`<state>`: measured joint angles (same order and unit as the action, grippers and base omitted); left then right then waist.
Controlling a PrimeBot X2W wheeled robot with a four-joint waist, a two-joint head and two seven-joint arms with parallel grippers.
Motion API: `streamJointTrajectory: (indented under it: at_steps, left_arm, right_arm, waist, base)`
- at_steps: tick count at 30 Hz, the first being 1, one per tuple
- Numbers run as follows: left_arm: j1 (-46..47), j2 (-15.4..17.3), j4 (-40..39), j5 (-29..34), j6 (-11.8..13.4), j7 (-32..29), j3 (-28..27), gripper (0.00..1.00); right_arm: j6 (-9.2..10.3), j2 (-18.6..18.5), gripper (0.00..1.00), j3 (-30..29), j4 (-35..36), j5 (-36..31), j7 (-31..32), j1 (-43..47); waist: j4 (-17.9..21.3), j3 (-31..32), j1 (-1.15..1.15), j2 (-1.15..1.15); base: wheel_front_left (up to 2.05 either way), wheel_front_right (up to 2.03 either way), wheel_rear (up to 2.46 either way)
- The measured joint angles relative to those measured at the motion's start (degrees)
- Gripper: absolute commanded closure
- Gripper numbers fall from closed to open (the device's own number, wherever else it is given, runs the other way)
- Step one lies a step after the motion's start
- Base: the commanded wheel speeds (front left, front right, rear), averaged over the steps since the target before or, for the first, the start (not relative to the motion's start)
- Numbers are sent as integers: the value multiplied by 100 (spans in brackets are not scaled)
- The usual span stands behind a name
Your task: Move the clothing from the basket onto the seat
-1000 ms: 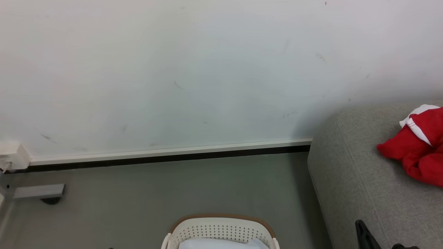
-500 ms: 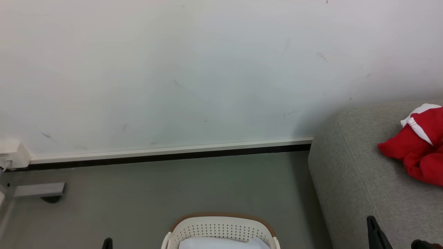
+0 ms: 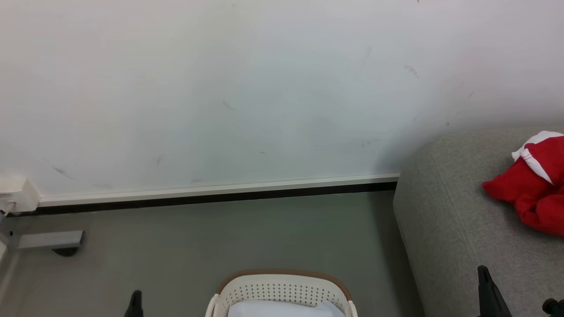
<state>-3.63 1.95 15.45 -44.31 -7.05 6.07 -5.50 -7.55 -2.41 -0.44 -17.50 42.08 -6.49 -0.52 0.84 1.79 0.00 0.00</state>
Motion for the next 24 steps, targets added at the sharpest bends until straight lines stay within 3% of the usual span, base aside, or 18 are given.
streamJointTrajectory:
  at_steps: [24]
  left_arm:
    - [337,27,-51,-1639,-5,-444,-35,100]
  right_arm:
    - [0,-24,100,-191,115,1744,435,-177]
  waist:
    - [-22,-52,0,0]
  base:
    - [0,0,0]
